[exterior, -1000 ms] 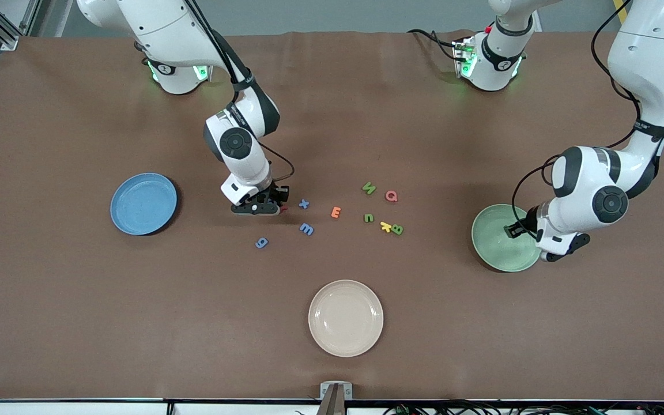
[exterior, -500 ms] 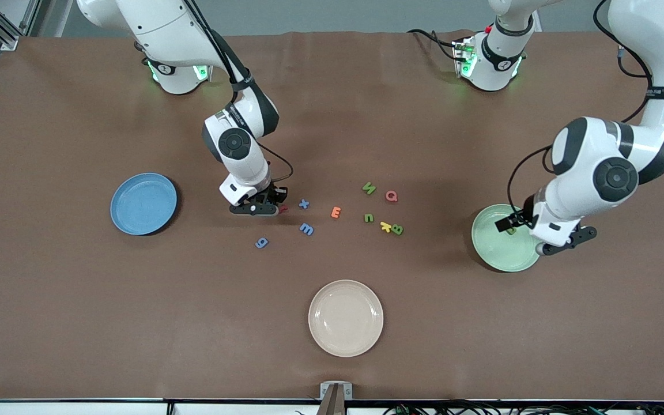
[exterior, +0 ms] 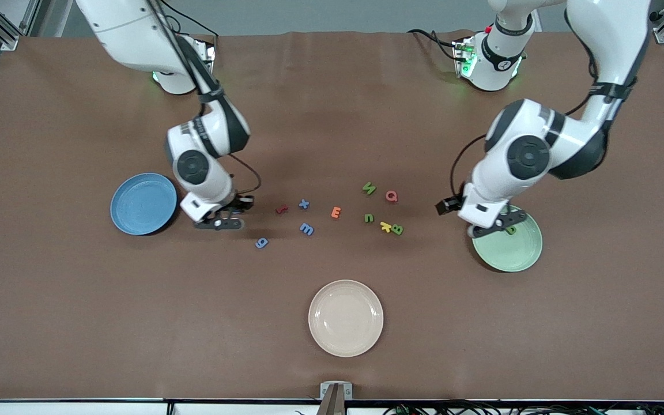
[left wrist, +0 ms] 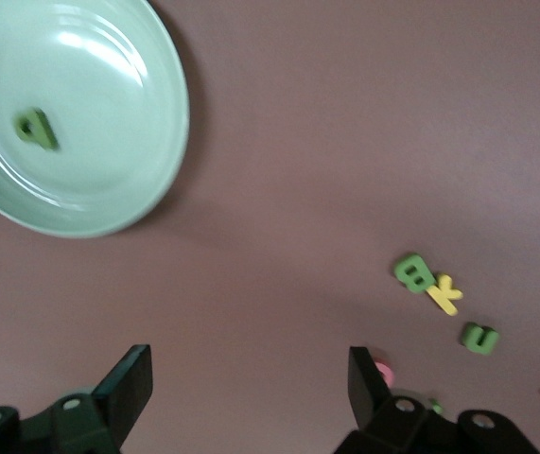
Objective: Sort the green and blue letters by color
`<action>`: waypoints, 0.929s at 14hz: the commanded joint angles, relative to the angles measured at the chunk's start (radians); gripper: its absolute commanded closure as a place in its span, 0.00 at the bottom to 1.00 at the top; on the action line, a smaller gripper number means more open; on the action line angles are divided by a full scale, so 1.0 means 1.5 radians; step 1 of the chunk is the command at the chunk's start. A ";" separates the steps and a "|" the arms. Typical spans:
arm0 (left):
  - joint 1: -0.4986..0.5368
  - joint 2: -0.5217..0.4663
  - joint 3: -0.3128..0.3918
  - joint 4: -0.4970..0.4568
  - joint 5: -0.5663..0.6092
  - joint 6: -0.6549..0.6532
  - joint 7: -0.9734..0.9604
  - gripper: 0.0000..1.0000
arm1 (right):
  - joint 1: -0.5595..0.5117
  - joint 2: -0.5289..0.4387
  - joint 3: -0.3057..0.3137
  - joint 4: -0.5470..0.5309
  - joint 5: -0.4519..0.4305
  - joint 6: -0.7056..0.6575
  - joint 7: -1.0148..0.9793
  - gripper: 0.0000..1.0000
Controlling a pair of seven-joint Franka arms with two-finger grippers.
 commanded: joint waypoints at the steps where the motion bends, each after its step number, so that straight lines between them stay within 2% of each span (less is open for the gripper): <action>1: -0.054 0.029 0.000 -0.012 0.009 0.050 -0.087 0.23 | -0.089 -0.076 0.012 -0.017 -0.004 -0.071 -0.124 1.00; 3: -0.073 0.057 0.000 -0.013 0.010 0.105 -0.182 0.24 | -0.148 -0.096 0.012 -0.026 -0.004 -0.080 -0.228 1.00; 5: -0.097 0.082 0.001 -0.011 0.015 0.150 -0.208 0.27 | -0.195 -0.105 0.012 -0.049 -0.005 -0.071 -0.303 1.00; 6: -0.115 0.104 0.002 -0.004 0.042 0.161 -0.208 0.29 | -0.216 -0.106 0.012 -0.058 -0.005 -0.066 -0.331 1.00; 9: -0.166 0.187 0.003 0.053 0.203 0.172 -0.221 0.35 | -0.241 -0.111 0.012 -0.083 -0.005 -0.038 -0.366 1.00; 10: -0.182 0.213 0.003 0.077 0.234 0.172 -0.227 0.39 | -0.242 -0.111 0.011 -0.094 -0.005 -0.024 -0.369 0.99; 12: -0.203 0.244 0.004 0.113 0.251 0.172 -0.231 0.39 | -0.258 -0.106 0.012 -0.095 -0.008 -0.017 -0.373 0.98; 13: -0.213 0.249 0.007 0.117 0.259 0.172 -0.230 0.39 | -0.265 -0.105 0.012 -0.095 -0.009 -0.017 -0.375 0.88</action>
